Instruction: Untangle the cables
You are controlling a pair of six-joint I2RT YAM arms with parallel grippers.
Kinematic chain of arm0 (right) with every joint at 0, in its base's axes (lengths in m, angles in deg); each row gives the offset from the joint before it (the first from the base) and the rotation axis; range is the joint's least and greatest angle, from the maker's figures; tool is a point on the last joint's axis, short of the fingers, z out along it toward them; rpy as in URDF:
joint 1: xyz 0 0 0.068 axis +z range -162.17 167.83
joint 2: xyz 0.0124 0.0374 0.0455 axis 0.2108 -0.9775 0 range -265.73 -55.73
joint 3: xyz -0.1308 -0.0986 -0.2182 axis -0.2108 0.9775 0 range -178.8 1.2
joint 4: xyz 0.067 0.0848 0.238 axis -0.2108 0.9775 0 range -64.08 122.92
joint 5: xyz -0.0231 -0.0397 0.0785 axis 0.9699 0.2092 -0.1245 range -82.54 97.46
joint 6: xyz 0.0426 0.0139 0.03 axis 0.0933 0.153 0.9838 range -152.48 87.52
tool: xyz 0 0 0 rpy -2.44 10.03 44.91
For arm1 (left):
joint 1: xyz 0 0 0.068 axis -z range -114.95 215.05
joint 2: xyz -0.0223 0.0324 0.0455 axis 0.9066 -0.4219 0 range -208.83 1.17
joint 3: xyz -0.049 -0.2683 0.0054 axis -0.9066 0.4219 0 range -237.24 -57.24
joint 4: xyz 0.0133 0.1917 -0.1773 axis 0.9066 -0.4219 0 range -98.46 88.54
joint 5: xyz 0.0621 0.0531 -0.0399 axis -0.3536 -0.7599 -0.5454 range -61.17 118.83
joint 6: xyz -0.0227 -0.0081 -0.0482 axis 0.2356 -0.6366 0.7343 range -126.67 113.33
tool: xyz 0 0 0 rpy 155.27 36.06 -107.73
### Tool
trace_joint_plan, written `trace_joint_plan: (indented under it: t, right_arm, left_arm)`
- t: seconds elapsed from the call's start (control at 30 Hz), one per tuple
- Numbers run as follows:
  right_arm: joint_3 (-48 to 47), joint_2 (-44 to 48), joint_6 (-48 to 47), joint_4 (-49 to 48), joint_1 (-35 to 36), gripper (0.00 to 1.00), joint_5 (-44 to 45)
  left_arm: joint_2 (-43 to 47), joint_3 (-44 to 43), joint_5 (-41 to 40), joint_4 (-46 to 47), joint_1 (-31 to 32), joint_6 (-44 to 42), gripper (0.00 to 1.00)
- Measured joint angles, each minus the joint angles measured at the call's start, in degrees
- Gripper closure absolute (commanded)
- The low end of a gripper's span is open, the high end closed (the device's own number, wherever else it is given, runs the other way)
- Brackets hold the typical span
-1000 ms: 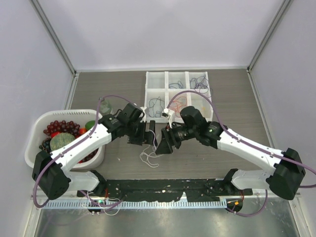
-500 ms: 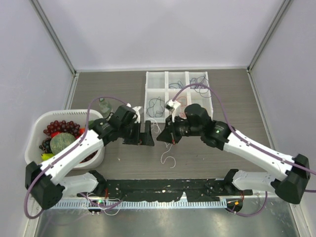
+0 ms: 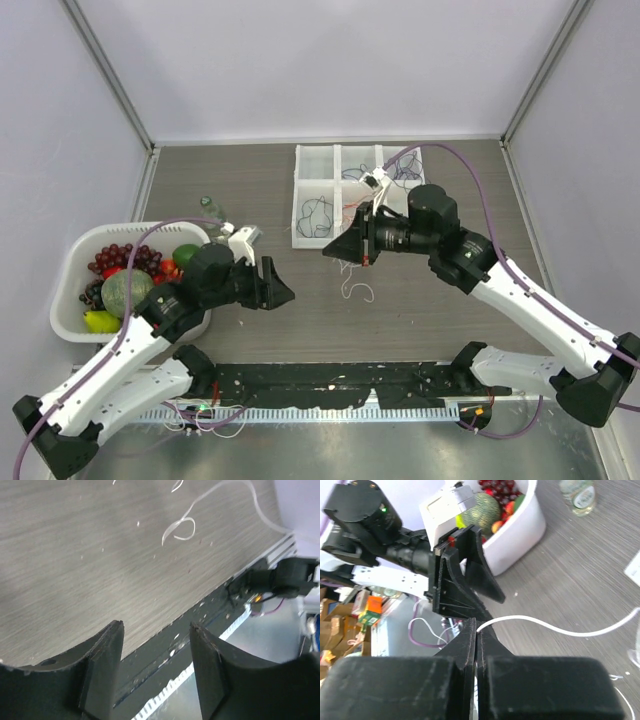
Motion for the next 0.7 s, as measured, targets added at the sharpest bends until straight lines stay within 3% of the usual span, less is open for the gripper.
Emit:
trace_joint_plan:
  t: [0.07, 0.17, 0.37, 0.53, 0.7]
  right_arm:
    - [-1.4, 0.0, 0.9, 0.0, -0.6, 0.99, -2.6]
    - [-4.2, -0.5, 2.8, -0.2, -1.4, 0.99, -6.6]
    - [-8.7, -2.0, 6.1, -0.8, -1.9, 0.99, -12.2]
    - [-12.8, -4.0, 8.0, -1.2, -2.0, 0.99, -14.9]
    - [-15.5, -5.2, 10.0, -2.2, -2.0, 0.99, -16.5]
  left_arm:
    - [2.2, 0.4, -1.6, 2.4, 0.0, -0.1, 0.24]
    - [4.1, 0.5, -4.4, 6.5, 0.0, -1.0, 0.22]
    - [1.9, -1.3, -7.6, 14.9, 0.0, -3.9, 0.39]
    - [-4.0, -4.1, -7.4, 21.0, 0.0, -5.7, 0.39]
    - [-6.6, -4.1, -1.6, 27.7, -0.1, -6.9, 0.46]
